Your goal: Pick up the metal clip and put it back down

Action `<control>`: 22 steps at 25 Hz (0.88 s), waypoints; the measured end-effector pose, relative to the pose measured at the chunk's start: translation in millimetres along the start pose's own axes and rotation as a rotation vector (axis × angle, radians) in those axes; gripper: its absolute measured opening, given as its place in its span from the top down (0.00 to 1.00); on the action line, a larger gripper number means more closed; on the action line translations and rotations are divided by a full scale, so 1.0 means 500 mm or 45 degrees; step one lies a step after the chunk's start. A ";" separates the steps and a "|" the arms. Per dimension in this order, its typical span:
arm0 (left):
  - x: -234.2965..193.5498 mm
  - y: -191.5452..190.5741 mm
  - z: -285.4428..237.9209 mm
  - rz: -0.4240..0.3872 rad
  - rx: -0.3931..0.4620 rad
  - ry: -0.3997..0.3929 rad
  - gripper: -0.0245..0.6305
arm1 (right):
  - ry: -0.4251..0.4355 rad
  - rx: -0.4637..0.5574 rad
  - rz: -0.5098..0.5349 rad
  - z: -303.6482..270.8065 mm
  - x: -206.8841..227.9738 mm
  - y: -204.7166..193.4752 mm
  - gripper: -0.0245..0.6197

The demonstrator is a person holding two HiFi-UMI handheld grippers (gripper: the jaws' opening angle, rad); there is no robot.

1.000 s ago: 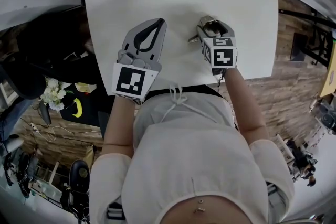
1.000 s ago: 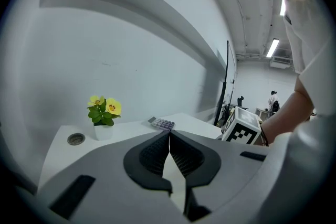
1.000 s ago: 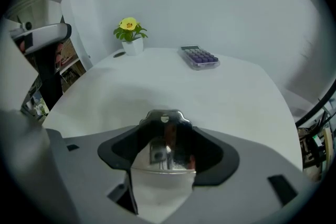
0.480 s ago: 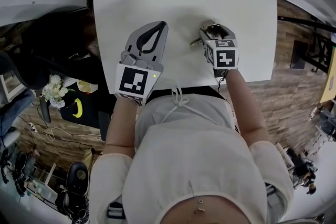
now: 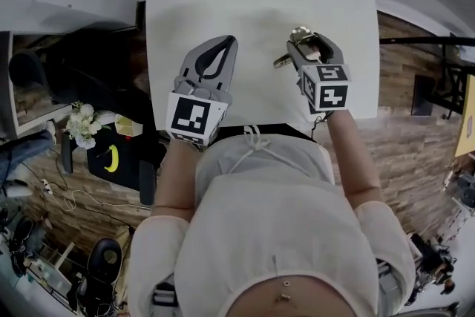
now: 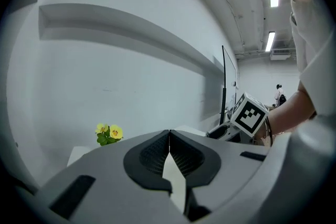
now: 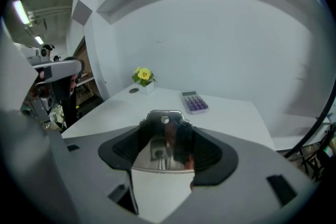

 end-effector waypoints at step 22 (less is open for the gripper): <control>0.038 0.215 0.113 -0.143 0.220 0.233 0.93 | 0.010 0.715 0.289 0.340 -0.033 0.250 0.50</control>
Point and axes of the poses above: the fingertips, and each gripper's own axes: z backward along the fingers, x to its right, y out of its top, the point moved 1 cm from there along z, backward along the fingers, and after that the axes turned 7 degrees about y, right-handed, at the moved point
